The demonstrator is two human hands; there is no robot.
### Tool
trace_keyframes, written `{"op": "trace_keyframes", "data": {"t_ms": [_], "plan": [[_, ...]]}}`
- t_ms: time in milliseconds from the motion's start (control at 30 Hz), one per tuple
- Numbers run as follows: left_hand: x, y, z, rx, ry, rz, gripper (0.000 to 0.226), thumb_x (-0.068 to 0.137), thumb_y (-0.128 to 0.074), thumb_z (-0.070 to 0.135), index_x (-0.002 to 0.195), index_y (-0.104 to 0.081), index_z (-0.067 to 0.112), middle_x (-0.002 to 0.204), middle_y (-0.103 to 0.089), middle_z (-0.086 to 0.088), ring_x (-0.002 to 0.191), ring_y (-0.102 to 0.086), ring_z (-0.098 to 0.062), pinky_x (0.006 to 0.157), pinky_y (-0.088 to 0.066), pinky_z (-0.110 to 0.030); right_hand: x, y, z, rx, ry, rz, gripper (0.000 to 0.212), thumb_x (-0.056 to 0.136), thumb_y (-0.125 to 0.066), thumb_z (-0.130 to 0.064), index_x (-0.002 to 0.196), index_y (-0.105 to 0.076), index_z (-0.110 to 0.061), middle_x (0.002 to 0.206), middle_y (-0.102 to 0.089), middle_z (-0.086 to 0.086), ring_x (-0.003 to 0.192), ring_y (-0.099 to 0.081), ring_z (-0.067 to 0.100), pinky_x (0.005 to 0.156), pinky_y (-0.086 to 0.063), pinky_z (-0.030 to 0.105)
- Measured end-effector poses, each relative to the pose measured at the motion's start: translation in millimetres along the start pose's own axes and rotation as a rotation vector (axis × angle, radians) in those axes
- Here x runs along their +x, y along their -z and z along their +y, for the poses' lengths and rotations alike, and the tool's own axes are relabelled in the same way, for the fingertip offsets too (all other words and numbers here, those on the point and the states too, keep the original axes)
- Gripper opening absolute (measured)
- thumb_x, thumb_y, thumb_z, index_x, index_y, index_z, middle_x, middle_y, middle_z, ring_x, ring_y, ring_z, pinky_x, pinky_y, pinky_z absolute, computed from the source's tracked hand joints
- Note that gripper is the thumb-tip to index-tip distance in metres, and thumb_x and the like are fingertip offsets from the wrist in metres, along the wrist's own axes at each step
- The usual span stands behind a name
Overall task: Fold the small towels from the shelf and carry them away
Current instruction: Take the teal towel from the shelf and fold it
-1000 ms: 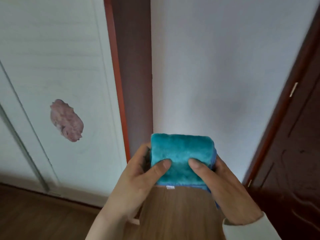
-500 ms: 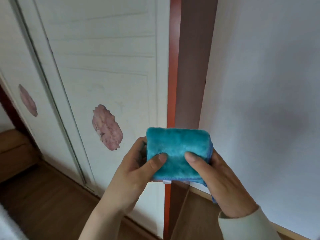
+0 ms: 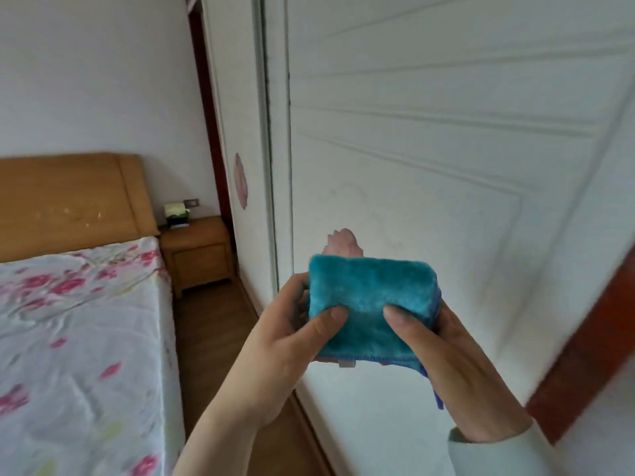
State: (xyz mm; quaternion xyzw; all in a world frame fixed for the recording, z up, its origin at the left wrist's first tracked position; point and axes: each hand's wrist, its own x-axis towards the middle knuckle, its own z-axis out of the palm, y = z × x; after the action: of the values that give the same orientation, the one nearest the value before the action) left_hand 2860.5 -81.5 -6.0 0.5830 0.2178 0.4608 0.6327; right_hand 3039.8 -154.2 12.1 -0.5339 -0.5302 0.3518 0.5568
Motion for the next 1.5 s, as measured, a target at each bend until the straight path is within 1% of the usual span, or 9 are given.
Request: {"op": "trace_keyframes", "data": {"t_ms": [133, 200, 300, 433, 733, 967, 1100, 1333, 1500], "plan": [[41.7, 47.3, -7.9, 0.015, -0.007, 0.114, 0.028, 0.086, -0.069, 0.022, 0.114, -0.069, 0.021, 0.106, -0.075, -0.004, 0.098, -0.074, -0.025, 0.074, -0.06, -0.03, 76.5, -24.8, 22.2, 0.054, 0.041, -0.134, 0.064, 0.077, -0.056, -0.039, 0.14, -0.05, -0.032, 0.081, -0.072, -0.023, 0.063, -0.065, -0.013, 0.042, -0.039, 0.003], [60.8, 70.8, -12.0, 0.025, -0.01, 0.137, 0.028, 0.086, -0.069, 0.022, 0.114, -0.069, 0.02, 0.106, -0.074, -0.005, 0.097, -0.074, -0.025, 0.073, -0.061, -0.031, 109.4, -40.6, 28.3, 0.086, 0.053, -0.191, 0.058, 0.078, -0.056, -0.039, 0.135, -0.051, -0.04, 0.09, -0.072, -0.012, 0.059, -0.063, -0.013, 0.042, -0.04, 0.004], [97.0, 117.2, -18.6, 0.054, -0.019, 0.175, 0.028, 0.088, -0.069, 0.024, 0.116, -0.069, 0.022, 0.11, -0.072, -0.006, 0.102, -0.072, -0.029, 0.078, -0.062, -0.037, 166.3, -72.0, 48.6, 0.12, 0.044, -0.223, 0.019, 0.091, -0.064, -0.033, 0.11, -0.06, -0.035, 0.058, -0.065, -0.021, 0.051, -0.063, -0.008, 0.046, -0.044, 0.005], [152.2, 189.5, -20.4, 0.074, -0.017, 0.231, 0.027, 0.086, -0.069, 0.026, 0.113, -0.07, 0.023, 0.105, -0.072, -0.002, 0.1, -0.072, -0.024, 0.079, -0.061, -0.034, 249.4, -125.1, 68.1, 0.192, -0.034, -0.216, 0.022, 0.086, -0.067, -0.034, 0.108, -0.068, -0.03, 0.095, -0.078, -0.007, 0.092, -0.076, 0.012, 0.07, -0.059, 0.018], [270.5, 338.3, -8.6, 0.156, -0.029, 0.334, 0.03, 0.086, -0.07, 0.029, 0.116, -0.069, 0.027, 0.111, -0.072, -0.006, 0.106, -0.071, -0.029, 0.085, -0.061, -0.042, 423.9, -229.7, 76.9, 0.187, -0.075, -0.311, 0.016, 0.098, -0.056, -0.021, 0.107, -0.059, -0.034, 0.077, -0.075, -0.025, 0.069, -0.071, -0.007, 0.04, -0.042, 0.006], [356.0, 440.5, -15.7, 0.156, -0.039, 0.432, 0.033, 0.083, -0.071, 0.027, 0.116, -0.07, 0.025, 0.108, -0.073, -0.003, 0.104, -0.072, -0.025, 0.082, -0.062, -0.037, 555.8, -303.6, 102.8, 0.2, -0.054, -0.404, 0.019, 0.091, -0.06, -0.03, 0.109, -0.058, -0.037, 0.083, -0.075, -0.024, 0.075, -0.073, -0.003, 0.044, -0.045, 0.007], [416.5, 497.3, -22.0, 0.193, -0.059, 0.495, 0.031, 0.083, -0.072, 0.027, 0.115, -0.07, 0.027, 0.108, -0.073, -0.004, 0.104, -0.072, -0.027, 0.082, -0.062, -0.039, 643.3, -343.6, 121.4, 0.263, -0.067, -0.502, 0.041, 0.074, -0.063, -0.042, 0.115, -0.059, -0.038, 0.095, -0.075, -0.021, 0.09, -0.074, 0.0, 0.064, -0.057, 0.014], [530.0, 593.6, -21.2, 0.235, -0.05, 0.577, 0.044, 0.082, -0.076, 0.034, 0.121, -0.065, 0.018, 0.112, -0.071, -0.007, 0.108, -0.071, -0.03, 0.085, -0.061, -0.043, 797.7, -400.8, 140.8, 0.152, -0.068, -0.515, 0.01, 0.096, -0.055, -0.032, 0.105, -0.052, -0.037, 0.1, -0.067, -0.008, 0.068, -0.066, -0.013, 0.04, -0.04, 0.006], [595.2, 651.8, -20.0, 0.241, -0.047, 0.606, 0.043, 0.082, -0.073, 0.031, 0.12, -0.062, 0.014, 0.1, -0.074, 0.004, 0.102, -0.073, -0.02, 0.078, -0.06, -0.031, 881.7, -442.0, 150.2, 0.154, -0.042, -0.572, 0.033, 0.078, -0.054, -0.047, 0.111, -0.052, -0.04, 0.106, -0.067, -0.01, 0.078, -0.067, -0.013, 0.051, -0.048, 0.006]]}}
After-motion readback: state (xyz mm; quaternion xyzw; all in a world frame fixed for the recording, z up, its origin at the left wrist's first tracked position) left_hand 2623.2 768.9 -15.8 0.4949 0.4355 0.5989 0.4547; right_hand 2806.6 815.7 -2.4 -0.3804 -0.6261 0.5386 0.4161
